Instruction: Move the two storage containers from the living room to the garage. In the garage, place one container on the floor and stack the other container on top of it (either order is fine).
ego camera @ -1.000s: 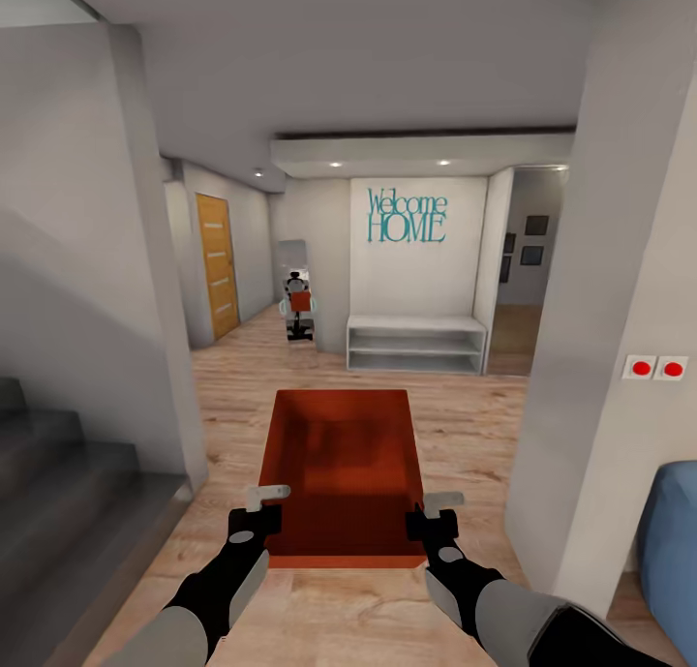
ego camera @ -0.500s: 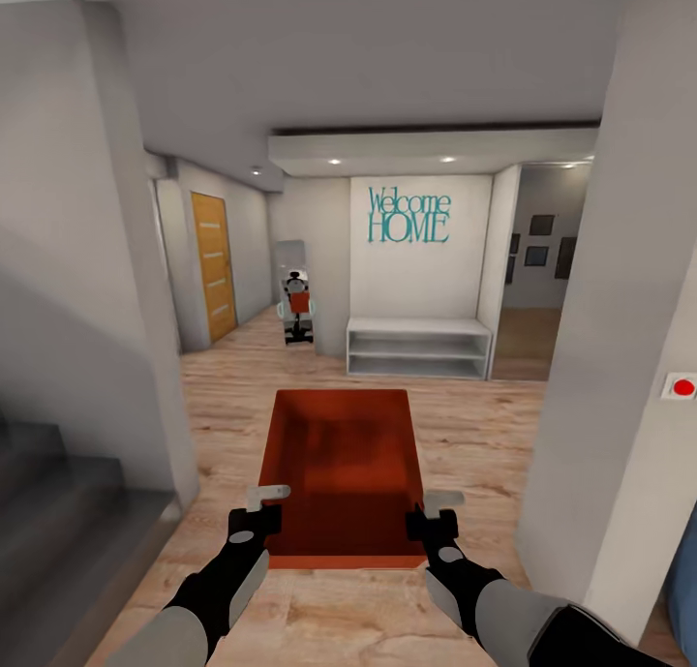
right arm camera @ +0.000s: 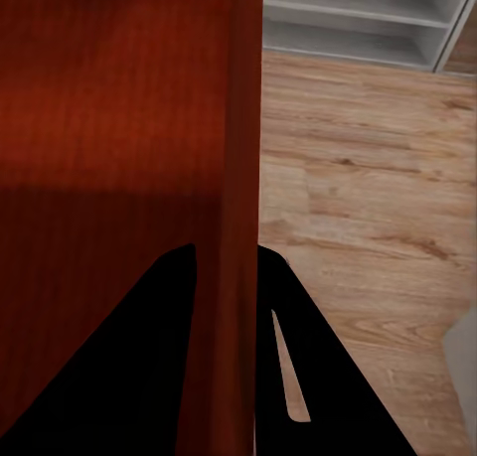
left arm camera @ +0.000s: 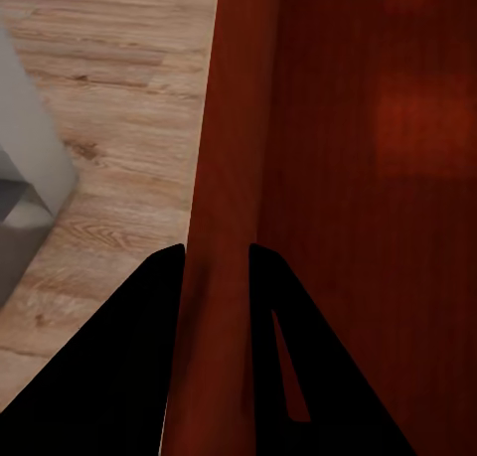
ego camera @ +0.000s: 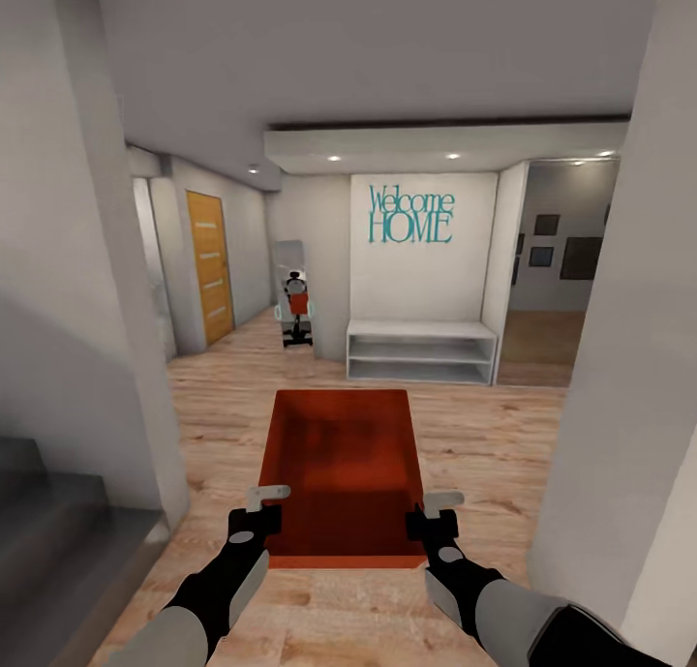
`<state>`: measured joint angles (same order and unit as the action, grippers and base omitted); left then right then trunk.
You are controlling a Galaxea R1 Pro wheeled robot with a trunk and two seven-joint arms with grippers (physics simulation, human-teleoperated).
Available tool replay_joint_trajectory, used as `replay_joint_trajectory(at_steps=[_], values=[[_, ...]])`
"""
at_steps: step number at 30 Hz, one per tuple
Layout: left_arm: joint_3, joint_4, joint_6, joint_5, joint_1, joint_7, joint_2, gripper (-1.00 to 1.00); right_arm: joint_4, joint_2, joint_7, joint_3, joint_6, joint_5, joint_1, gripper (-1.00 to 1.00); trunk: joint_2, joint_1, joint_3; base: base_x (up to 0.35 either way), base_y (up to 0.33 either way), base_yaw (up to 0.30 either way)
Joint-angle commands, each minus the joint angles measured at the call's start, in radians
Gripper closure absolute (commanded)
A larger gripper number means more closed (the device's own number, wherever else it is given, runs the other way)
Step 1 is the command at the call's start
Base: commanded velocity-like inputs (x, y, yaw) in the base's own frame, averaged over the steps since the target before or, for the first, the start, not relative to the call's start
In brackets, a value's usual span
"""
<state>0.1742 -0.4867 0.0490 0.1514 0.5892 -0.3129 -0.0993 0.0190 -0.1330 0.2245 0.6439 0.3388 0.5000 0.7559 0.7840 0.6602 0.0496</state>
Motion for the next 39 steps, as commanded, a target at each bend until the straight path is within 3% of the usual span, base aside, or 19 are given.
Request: replay_joint_trajectory(at_steps=[1, 39], values=[[-0.058, -0.006, -0.011, 0.025, 0.001, -0.012, 0.001, 1.0, 0.001, 0.0, -0.018, -0.049, -0.004, -0.008, 0.0, 1.0, 0.001, 0.001, 0.002, 0.322, 0.0, 0.0], [-0.058, -0.006, -0.011, 0.025, 0.001, -0.012, 0.008, 1.0, 0.001, 0.0, -0.019, -0.049, -0.004, -0.009, 0.0, 1.0, 0.001, 0.001, 0.002, 0.322, 0.0, 0.0]])
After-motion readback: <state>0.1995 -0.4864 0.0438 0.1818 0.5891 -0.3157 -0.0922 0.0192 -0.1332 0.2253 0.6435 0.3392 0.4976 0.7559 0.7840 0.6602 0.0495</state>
